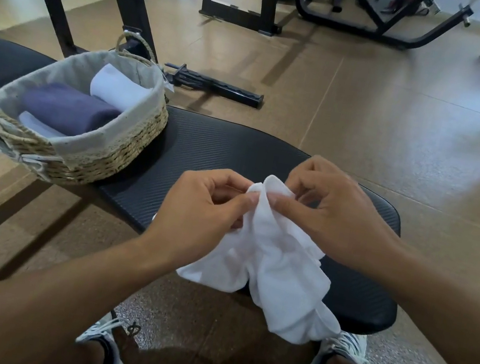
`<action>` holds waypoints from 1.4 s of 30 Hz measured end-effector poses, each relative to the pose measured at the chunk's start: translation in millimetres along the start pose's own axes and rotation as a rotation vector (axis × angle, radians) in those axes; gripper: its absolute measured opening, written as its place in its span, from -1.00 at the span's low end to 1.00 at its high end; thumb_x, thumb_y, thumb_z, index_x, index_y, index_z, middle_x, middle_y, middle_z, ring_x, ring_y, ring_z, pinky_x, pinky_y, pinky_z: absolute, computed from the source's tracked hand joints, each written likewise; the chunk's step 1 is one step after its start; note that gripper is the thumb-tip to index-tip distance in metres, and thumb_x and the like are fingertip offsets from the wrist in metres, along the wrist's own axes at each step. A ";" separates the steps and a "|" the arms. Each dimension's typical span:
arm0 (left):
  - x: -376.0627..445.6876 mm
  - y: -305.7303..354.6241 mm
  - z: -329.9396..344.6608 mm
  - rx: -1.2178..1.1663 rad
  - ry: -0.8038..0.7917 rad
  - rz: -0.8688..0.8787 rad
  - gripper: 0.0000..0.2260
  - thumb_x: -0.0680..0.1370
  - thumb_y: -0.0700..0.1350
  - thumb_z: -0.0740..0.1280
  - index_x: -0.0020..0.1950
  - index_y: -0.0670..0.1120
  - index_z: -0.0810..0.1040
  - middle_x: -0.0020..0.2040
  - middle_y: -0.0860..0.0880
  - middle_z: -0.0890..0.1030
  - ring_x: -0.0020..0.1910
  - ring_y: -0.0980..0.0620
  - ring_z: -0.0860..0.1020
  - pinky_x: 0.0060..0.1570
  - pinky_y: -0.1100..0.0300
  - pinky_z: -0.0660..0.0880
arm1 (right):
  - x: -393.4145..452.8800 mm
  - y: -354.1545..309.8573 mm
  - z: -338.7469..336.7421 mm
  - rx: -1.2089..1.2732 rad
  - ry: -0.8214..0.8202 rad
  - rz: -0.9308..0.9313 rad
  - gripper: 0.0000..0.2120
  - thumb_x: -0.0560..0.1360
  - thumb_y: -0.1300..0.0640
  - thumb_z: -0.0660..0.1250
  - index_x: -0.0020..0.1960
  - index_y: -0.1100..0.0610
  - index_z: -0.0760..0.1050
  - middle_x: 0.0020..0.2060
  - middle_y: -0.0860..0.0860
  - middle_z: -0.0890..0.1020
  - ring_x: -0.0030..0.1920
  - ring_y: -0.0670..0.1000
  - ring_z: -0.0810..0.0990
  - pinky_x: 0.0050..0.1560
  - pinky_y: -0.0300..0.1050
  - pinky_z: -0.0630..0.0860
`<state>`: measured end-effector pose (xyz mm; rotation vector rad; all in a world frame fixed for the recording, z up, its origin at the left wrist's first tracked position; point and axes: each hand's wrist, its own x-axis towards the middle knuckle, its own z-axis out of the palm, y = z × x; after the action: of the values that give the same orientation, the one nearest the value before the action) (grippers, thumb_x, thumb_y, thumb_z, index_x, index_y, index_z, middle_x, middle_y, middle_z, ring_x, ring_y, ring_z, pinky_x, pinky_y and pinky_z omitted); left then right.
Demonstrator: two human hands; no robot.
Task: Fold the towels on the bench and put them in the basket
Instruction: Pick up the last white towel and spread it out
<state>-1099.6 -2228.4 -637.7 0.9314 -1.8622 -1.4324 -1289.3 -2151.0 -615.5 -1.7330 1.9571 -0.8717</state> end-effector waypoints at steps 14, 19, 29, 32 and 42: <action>-6.0 0.2 -4.1 -0.044 -0.001 0.017 -0.89 0.59 -0.14 0.39 0.01 -0.07 0.72 -0.18 -0.02 0.74 -0.20 0.01 0.72 -0.16 0.10 0.65 | 0.3 -4.7 -1.1 0.193 0.020 -0.036 -0.90 0.43 -0.12 0.51 -0.13 -0.12 0.70 -0.43 0.12 0.53 -0.45 -0.12 0.39 -0.38 -0.28 0.34; -8.5 0.5 -4.6 -0.024 -0.003 0.024 -0.85 0.62 -0.17 0.35 0.04 -0.09 0.73 -0.20 -0.06 0.74 -0.19 -0.06 0.72 -0.11 0.01 0.68 | 0.2 -5.6 1.4 0.177 0.033 -0.053 -0.90 0.42 -0.12 0.52 -0.15 -0.11 0.70 -0.44 0.11 0.55 -0.44 -0.11 0.41 -0.38 -0.31 0.34; -12.8 4.1 -4.1 -0.002 -0.014 0.011 -0.85 0.60 -0.14 0.36 0.01 -0.06 0.74 -0.22 -0.06 0.74 -0.20 -0.10 0.71 -0.13 0.04 0.69 | 0.9 -2.4 7.9 0.185 0.030 -0.041 -0.83 0.41 -0.16 0.52 -0.16 -0.08 0.68 -0.42 0.10 0.57 -0.44 -0.12 0.41 -0.37 -0.23 0.35; -14.3 6.8 -3.8 0.008 -0.033 0.009 -0.89 0.53 -0.05 0.46 0.00 -0.03 0.75 -0.25 0.00 0.74 -0.27 0.05 0.70 -0.22 0.23 0.64 | -0.3 -3.2 9.5 0.214 0.018 -0.040 -0.74 0.36 -0.25 0.50 -0.16 -0.07 0.68 -0.43 0.10 0.55 -0.45 -0.12 0.39 -0.38 -0.25 0.35; -13.1 4.0 -4.1 0.064 -0.050 0.019 -0.89 0.40 -0.12 0.58 -0.12 -0.07 0.74 -0.25 0.04 0.74 -0.24 0.11 0.72 -0.26 0.30 0.59 | -1.7 -2.3 12.6 0.248 -0.042 -0.057 -0.80 0.37 -0.19 0.54 -0.18 -0.07 0.69 -0.32 0.02 0.68 -0.33 -0.03 0.60 -0.25 -0.10 0.52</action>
<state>-1089.5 -2219.2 -633.5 0.9139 -1.9589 -1.4036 -1279.2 -2151.9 -623.4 -1.6547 1.6991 -1.0412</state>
